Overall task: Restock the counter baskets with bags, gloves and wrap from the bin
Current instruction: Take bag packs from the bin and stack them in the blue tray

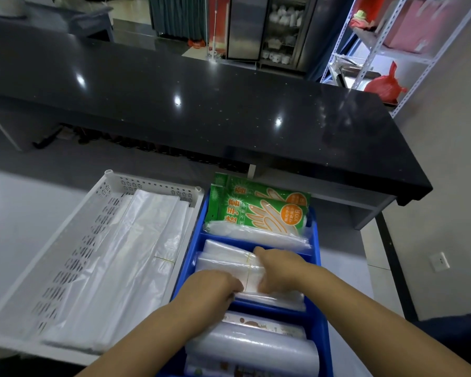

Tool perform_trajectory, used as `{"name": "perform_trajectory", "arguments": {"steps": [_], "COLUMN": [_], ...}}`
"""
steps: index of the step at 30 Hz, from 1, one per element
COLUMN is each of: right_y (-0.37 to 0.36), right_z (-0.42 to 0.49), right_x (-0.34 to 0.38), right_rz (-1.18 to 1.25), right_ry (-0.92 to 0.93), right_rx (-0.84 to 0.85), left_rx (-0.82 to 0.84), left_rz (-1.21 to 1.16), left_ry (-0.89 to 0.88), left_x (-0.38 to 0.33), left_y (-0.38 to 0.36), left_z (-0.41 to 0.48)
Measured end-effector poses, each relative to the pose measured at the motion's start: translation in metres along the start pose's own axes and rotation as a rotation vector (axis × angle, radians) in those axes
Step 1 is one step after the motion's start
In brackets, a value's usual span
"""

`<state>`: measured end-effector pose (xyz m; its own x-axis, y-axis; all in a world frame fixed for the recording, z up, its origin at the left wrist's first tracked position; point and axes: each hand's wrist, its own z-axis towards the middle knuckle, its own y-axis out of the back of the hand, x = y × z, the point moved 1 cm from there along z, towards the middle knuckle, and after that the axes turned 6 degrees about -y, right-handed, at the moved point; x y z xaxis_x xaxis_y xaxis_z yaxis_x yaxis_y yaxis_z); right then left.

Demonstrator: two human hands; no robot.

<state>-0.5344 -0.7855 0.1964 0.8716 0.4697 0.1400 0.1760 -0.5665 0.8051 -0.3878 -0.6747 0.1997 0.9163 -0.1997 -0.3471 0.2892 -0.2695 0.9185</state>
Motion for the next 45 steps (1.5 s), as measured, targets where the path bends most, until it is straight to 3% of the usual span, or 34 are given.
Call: {"name": "perform_trajectory", "arguments": {"steps": [4,6,10,15,19,24,28,33,35,40,45], "right_y": [0.0,0.001,-0.008,-0.021,-0.024,-0.026,-0.022,-0.008,-0.005,-0.013,-0.015], "right_z": [-0.018,-0.028,-0.04,-0.048,-0.051,-0.052,-0.056,-0.07,-0.072,-0.066,-0.051], "right_x": [0.004,-0.003,-0.016,-0.017,-0.024,-0.022,-0.024,-0.035,-0.034,-0.025,-0.032], "right_rz": [-0.148,-0.09,0.118,0.031,-0.004,-0.04,-0.085,0.082,0.129,0.074,-0.048], "right_ry": [0.109,0.124,0.094,0.087,0.027,-0.02,-0.025,-0.023,-0.015,0.101,0.126], "right_rx": [-0.325,-0.419,-0.353,-0.404,-0.464,-0.437,-0.455,-0.587,-0.602,-0.492,-0.319], "left_rx": [-0.053,-0.058,-0.056,-0.077,-0.205,-0.057,-0.069,-0.225,-0.206,-0.054,-0.016], "left_rz": [0.134,0.173,0.238,0.287,0.304,0.334,0.336,0.27,0.233,0.48,0.499], "left_ry": [-0.027,-0.034,-0.051,-0.031,-0.049,-0.007,0.004,-0.028,-0.061,-0.074,-0.049], "left_x": [0.007,0.01,0.014,0.015,0.014,0.023,0.02,0.024,0.021,0.015,0.02], "left_y": [0.006,0.008,0.005,0.003,0.014,0.005,0.009,0.028,0.031,0.03,0.033], "left_z": [0.001,0.0,0.007,0.02,0.02,0.024,0.026,0.016,0.012,0.004,-0.007]}}
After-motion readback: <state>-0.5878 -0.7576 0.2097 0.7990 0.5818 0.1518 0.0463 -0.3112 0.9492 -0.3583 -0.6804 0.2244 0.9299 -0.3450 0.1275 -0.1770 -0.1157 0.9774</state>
